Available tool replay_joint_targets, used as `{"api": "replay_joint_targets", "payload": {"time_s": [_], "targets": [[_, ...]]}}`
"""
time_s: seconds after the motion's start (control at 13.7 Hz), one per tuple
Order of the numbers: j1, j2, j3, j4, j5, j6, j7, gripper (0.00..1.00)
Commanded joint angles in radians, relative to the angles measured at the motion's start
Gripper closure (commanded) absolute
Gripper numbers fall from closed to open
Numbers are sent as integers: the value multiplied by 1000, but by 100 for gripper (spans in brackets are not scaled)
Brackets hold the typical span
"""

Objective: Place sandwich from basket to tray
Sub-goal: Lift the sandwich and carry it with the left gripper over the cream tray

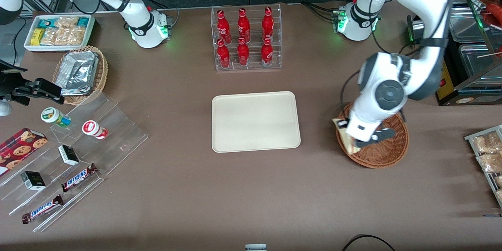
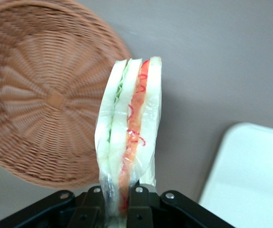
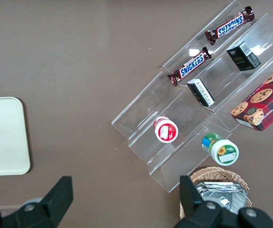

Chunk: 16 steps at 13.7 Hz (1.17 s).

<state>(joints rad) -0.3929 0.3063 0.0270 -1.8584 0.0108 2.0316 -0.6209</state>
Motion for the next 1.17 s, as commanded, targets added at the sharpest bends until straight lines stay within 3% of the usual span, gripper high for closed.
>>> {"api": "replay_joint_targets", "payload": {"time_s": [0.0, 0.37, 0.73, 1.1], "targets": [[-102, 62, 8, 88, -61, -14, -2, 100], [-239, 230, -7, 299, -75, -16, -8, 100], [-271, 372, -93, 438, -74, -13, -19, 100], [-340, 479, -91, 547, -63, -16, -132, 100]]}}
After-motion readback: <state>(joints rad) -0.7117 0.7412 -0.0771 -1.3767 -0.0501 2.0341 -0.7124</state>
